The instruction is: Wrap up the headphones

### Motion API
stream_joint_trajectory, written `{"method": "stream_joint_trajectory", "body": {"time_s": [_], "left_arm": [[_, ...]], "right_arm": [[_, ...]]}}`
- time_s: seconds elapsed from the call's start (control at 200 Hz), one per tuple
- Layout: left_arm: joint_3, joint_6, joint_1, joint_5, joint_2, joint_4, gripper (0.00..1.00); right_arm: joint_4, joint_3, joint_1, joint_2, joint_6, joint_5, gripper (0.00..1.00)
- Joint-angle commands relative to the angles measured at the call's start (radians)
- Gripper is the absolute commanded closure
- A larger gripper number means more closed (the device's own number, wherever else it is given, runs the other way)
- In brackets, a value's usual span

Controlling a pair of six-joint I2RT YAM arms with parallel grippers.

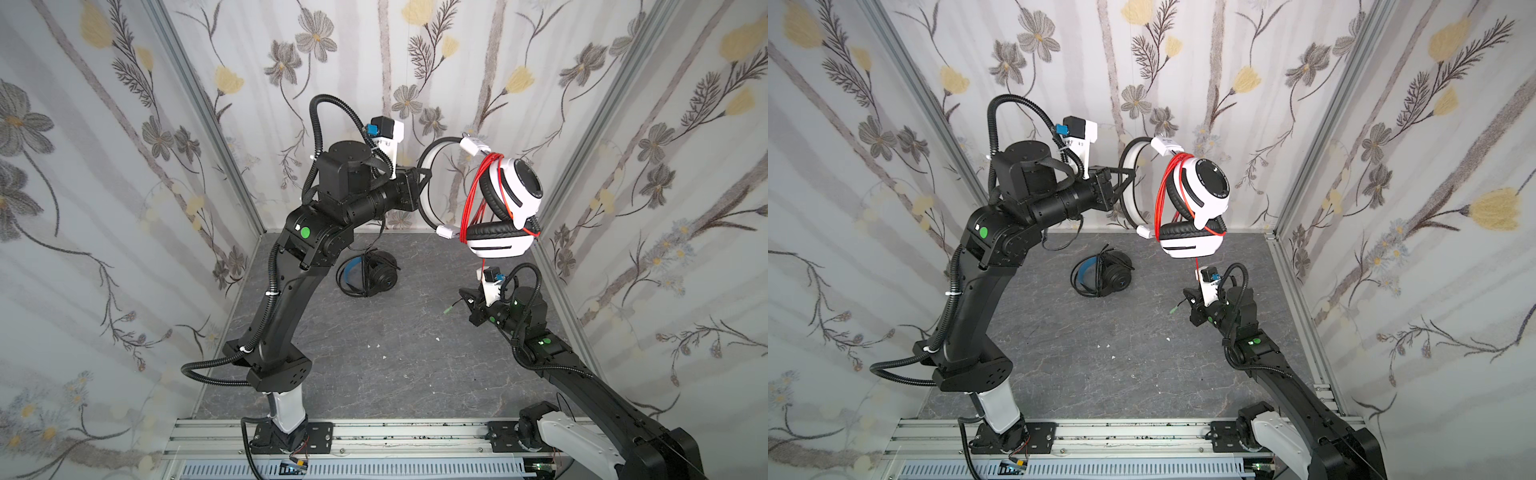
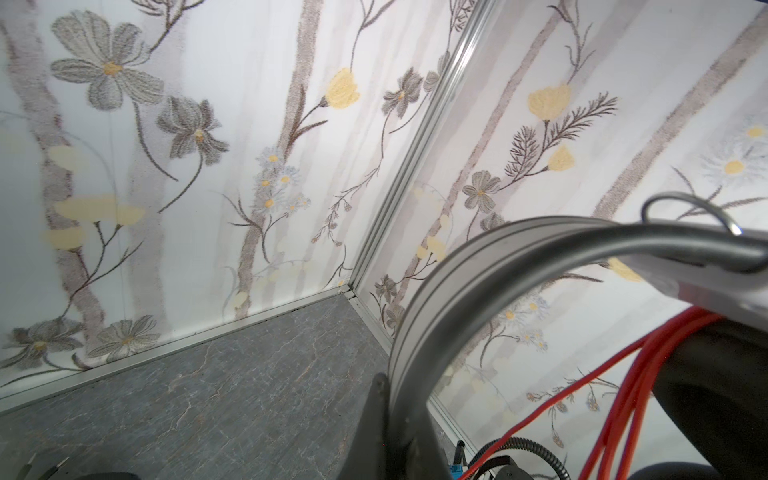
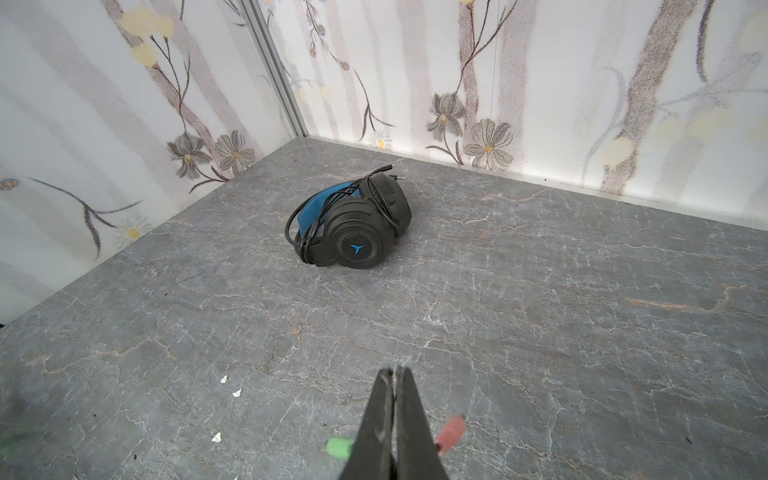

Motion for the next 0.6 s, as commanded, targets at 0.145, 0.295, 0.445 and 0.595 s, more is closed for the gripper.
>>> {"method": "stream_joint_trajectory", "body": {"time_s": [0.145, 0.295, 0.445, 0.595], "left_arm": [[-0.103, -0.202, 0.007, -0.201, -0.023, 0.354, 1.0], [-0.109, -0.257, -0.002, -0.297, 0.002, 0.35, 1.0], [-0.135, -0.262, -0.029, -0.431, 0.016, 0.367, 1.0], [-0.115, -0.255, -0.032, -0.529, 0.05, 0.348, 1.0]], "right_arm": [[-0.025, 0.022, 0.001, 0.001, -0.016, 0.019, 0.95], [-0.061, 0.048, 0.002, 0.014, -0.025, 0.052, 0.94], [-0.104, 0.068, 0.005, 0.027, -0.038, 0.072, 0.94], [-0.114, 0.072, 0.018, 0.024, -0.058, 0.07, 0.95]]}}
